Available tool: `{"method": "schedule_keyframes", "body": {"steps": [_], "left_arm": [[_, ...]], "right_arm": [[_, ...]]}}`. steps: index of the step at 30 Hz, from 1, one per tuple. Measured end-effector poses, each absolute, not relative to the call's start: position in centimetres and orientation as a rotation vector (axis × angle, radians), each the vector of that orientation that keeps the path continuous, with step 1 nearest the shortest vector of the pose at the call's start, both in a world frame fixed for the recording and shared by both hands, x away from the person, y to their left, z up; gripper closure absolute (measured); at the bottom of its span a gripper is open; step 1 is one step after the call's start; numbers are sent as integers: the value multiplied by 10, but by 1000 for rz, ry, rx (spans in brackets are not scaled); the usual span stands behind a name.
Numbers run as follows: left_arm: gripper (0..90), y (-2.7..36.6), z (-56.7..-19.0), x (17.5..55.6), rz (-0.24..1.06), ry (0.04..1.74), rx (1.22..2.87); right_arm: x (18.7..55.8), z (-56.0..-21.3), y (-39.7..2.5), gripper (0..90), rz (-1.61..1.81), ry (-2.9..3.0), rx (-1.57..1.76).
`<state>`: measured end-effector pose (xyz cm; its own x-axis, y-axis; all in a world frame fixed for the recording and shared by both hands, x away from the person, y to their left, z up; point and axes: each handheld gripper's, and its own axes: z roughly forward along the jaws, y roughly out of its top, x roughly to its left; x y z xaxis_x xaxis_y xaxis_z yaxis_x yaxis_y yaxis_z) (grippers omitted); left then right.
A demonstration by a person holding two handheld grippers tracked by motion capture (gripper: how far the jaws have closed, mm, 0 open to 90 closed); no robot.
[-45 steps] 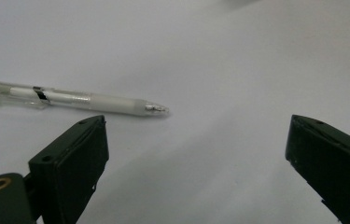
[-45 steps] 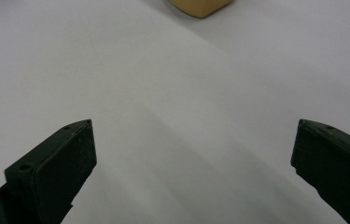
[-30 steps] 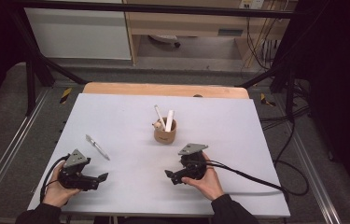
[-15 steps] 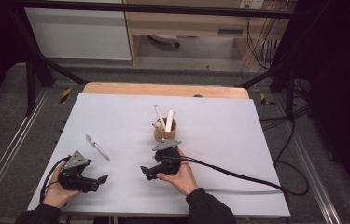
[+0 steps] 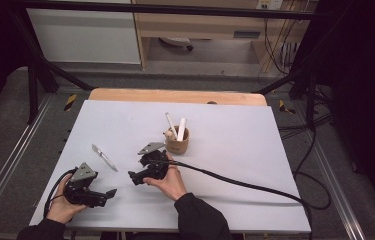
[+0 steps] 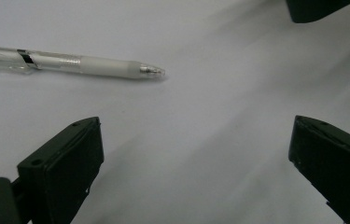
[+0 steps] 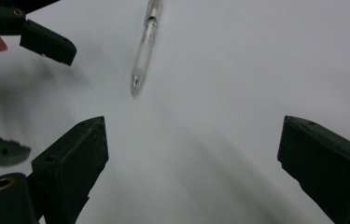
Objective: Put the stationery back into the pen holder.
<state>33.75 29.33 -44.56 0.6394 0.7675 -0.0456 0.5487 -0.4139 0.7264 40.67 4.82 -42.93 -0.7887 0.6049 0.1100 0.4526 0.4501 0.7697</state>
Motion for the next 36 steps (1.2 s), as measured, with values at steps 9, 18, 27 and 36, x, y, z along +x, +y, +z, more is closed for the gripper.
{"method": "schedule_keyframes", "body": {"steps": [9,18,27,36], "left_arm": [[31,294,-447,339,377,1026,2132],[31,294,-447,339,374,1031,2128],[31,295,-446,339,372,1031,2124],[33,295,-447,340,366,1038,2123]], "right_arm": [[418,-430,85,222,1299,2516,918],[426,-442,113,377,1294,2530,889],[433,-450,126,556,1322,2578,871],[434,-460,135,673,1323,2586,863]]}}
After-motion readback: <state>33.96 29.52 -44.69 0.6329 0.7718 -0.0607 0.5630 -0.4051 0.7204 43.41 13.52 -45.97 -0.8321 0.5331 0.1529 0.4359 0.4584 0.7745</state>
